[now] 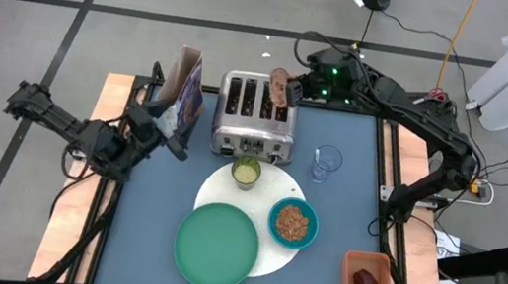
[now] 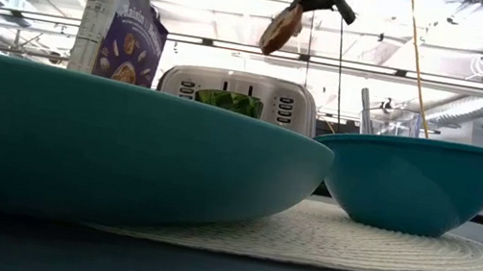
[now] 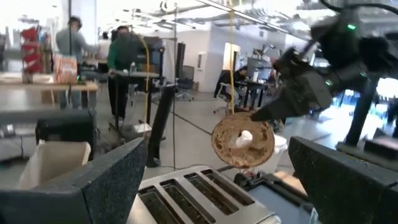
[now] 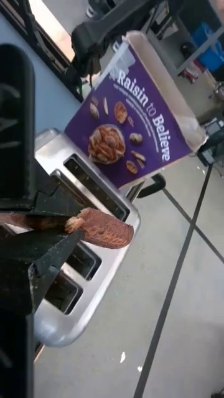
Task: Arrange a breakfast setting
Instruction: Put the bread on the green plate
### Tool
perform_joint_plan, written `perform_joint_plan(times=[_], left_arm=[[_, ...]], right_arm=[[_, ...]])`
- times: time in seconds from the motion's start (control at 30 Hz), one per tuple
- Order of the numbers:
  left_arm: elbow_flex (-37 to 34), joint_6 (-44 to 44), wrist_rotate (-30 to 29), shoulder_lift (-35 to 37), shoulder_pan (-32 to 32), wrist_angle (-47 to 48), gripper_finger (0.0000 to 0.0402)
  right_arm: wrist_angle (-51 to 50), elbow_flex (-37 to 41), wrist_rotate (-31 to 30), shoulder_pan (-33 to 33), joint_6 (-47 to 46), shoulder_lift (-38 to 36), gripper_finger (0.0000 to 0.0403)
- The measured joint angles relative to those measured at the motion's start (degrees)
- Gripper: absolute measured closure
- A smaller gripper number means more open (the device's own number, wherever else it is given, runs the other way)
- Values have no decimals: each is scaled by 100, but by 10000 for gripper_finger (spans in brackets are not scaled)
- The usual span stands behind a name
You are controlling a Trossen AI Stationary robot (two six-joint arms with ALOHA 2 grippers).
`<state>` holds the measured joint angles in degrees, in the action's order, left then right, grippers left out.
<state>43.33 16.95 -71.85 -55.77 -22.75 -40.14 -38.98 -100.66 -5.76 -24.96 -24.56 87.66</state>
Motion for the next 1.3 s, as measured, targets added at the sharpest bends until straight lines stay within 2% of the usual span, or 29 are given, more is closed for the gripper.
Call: perform_joint_plan(times=[0.27, 0.5, 0.7, 0.97, 1.3], left_arm=[[0, -641, 7, -324, 248, 23, 7], [0, -1073, 522, -886, 455, 15, 7], [0, -1252, 542, -1310, 473, 13, 7], [0, -911, 539, -1567, 341, 34, 7], [0, 88, 536, -1429, -306, 107, 7]], right_arm=[[124, 0, 0, 162, 37, -2, 376], [126, 0, 0, 291, 37, -2, 376], [125, 0, 45, 433, 37, -2, 376], [154, 0, 724, 702, -25, -2, 376], [160, 6, 756, 1459, -29, -2, 376]])
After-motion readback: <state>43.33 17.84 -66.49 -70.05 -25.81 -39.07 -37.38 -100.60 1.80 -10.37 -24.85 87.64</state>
